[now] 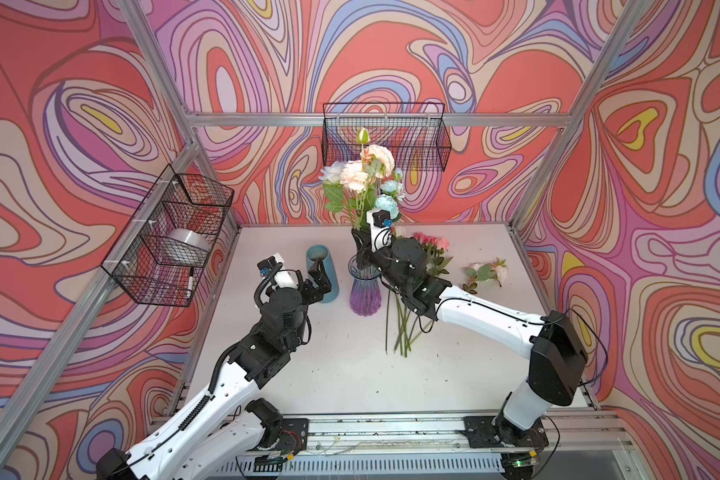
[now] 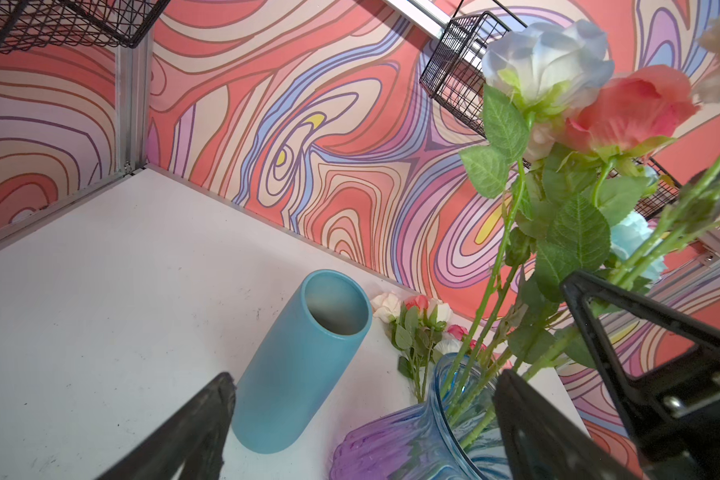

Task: Arrange the flowers into the vase
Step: 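Lower the peach rose stem into the purple vase with the right gripper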

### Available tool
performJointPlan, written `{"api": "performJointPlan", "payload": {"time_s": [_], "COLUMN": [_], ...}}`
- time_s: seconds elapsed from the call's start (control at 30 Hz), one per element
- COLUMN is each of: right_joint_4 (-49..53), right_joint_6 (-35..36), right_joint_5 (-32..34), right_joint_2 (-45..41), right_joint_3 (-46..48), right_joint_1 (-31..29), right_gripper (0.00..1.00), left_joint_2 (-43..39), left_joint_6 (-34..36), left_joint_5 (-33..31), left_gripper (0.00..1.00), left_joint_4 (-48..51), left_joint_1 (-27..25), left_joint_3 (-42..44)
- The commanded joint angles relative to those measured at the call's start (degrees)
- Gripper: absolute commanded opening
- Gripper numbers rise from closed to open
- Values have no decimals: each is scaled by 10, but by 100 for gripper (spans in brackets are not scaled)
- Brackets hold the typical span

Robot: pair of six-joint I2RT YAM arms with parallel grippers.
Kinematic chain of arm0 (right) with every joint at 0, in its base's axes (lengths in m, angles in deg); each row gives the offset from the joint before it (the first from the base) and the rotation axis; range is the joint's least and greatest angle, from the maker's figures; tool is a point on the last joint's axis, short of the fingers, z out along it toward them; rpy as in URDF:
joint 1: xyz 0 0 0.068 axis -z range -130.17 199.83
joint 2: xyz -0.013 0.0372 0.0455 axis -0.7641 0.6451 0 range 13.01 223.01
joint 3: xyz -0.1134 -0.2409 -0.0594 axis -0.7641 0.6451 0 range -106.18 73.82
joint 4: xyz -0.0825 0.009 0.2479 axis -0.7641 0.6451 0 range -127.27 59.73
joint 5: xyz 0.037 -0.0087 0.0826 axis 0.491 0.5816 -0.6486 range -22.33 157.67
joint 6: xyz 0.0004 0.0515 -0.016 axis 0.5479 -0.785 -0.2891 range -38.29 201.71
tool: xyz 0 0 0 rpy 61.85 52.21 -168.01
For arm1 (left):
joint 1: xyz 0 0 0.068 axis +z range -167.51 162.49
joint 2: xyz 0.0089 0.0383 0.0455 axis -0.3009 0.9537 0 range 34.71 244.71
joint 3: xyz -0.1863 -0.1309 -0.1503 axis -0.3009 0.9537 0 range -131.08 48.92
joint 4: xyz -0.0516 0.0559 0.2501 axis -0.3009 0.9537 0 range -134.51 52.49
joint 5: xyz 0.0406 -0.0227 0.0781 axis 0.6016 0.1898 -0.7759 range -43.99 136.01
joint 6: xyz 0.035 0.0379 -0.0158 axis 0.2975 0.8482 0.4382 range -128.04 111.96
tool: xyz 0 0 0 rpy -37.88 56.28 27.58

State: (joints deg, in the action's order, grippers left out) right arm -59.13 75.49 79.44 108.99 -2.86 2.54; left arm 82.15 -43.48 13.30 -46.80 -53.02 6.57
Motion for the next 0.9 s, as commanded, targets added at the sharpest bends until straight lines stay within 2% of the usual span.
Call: {"api": "performJointPlan", "payload": {"time_s": [0.0, 0.3, 0.87], "right_joint_4": [14, 49, 86], "right_joint_6": [7, 30, 37], "right_joint_5": [13, 29, 73], "right_joint_2": [-20, -19, -106], "right_joint_3": [-4, -15, 24], "right_joint_1": [-4, -24, -50], "right_gripper": [14, 22, 25], "left_joint_2": [-3, -5, -15], "left_joint_6": [-9, -10, 0], "left_joint_5": [3, 3, 21], "left_gripper": [97, 97, 97], "left_joint_4": [13, 13, 9], "left_joint_1": [5, 6, 6], "left_joint_3": [-16, -16, -18]}}
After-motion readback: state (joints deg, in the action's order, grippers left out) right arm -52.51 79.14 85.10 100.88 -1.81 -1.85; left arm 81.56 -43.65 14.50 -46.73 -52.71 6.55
